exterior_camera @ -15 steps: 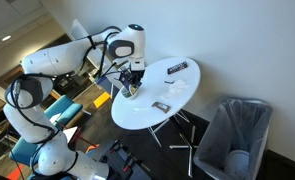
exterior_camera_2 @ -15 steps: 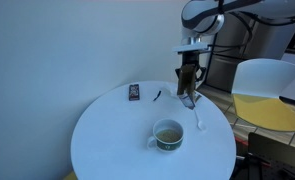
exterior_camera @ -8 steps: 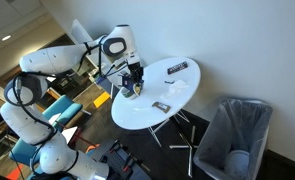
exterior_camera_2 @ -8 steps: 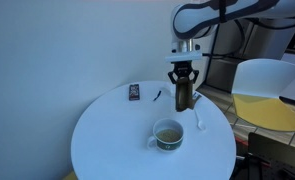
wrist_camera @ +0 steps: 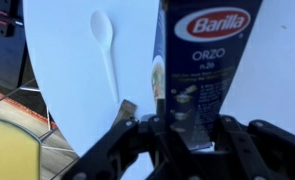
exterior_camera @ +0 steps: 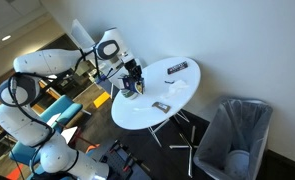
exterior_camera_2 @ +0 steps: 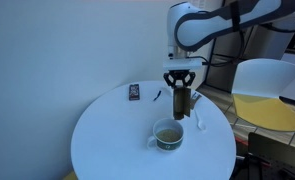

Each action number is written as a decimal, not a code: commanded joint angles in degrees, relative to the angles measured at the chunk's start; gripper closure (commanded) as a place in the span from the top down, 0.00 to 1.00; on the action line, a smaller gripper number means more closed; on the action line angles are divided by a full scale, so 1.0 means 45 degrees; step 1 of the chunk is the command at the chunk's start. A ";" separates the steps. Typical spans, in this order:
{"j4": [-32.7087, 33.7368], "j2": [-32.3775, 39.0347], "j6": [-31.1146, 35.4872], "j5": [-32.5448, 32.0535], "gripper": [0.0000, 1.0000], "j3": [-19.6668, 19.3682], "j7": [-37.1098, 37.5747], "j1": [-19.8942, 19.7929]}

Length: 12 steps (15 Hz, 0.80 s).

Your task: Pour the contents in the box in the mug cup

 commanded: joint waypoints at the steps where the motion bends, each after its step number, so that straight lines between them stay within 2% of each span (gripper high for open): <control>1: -0.1087 -0.0984 0.0863 -0.0881 0.13 0.0315 0.0890 0.0270; 12: -0.2318 -0.2113 0.2128 -0.3469 0.13 0.1243 0.3202 0.0576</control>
